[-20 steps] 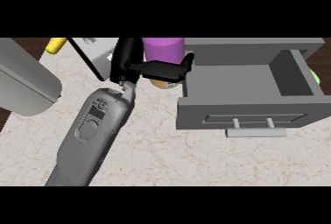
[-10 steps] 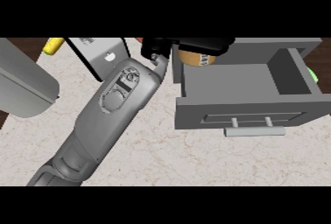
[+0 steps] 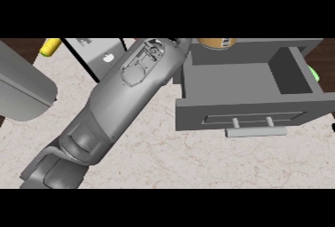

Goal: Pick up the can, place it into the drawer and close the drawer

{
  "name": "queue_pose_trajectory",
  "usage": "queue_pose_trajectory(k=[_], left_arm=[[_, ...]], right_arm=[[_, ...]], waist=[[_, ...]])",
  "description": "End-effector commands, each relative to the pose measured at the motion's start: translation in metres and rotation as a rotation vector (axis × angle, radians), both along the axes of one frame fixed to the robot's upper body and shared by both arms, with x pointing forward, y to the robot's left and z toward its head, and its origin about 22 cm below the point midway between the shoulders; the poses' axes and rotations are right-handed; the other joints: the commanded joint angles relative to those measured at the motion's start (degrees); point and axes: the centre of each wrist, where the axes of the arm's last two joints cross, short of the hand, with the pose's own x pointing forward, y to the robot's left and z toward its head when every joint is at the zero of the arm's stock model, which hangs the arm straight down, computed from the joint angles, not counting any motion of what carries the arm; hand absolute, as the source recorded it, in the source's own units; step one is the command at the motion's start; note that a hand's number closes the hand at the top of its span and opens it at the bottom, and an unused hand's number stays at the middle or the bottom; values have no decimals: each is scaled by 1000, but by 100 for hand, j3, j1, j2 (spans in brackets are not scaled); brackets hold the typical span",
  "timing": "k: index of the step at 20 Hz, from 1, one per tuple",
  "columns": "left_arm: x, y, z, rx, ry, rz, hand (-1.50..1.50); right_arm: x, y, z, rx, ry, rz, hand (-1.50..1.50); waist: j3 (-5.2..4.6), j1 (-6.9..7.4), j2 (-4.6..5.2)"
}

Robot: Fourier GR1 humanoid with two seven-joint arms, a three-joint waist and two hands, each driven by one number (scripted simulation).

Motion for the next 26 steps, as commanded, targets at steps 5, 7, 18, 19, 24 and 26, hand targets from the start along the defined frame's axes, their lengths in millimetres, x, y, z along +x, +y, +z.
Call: queue_pose_trajectory(k=[5,7,18,19,24,26], left_arm=[[11,-15,3,47,10,30,150],[12,-15,-12,84,-1,21,150],[16,-17,-28,119,3,60,150],[20,-12,-32,121,-18,94,150],[17,-11,-52,151,-10,96,150],[23,-4,-57,172,-7,98,150]], right_arm=[[14,-5,-6,-9,9,-3,-150],[16,0,2,3,-31,-4,-150],[27,3,8,1,-24,29,-150],[29,7,3,-24,-29,38,-150],[30,7,6,-7,-22,42,-150],[39,-7,9,3,-29,39,-150]], waist=[[6,-108,28],[6,-171,41],[6,-221,52],[10,-342,103],[10,-404,92],[12,-380,124]])
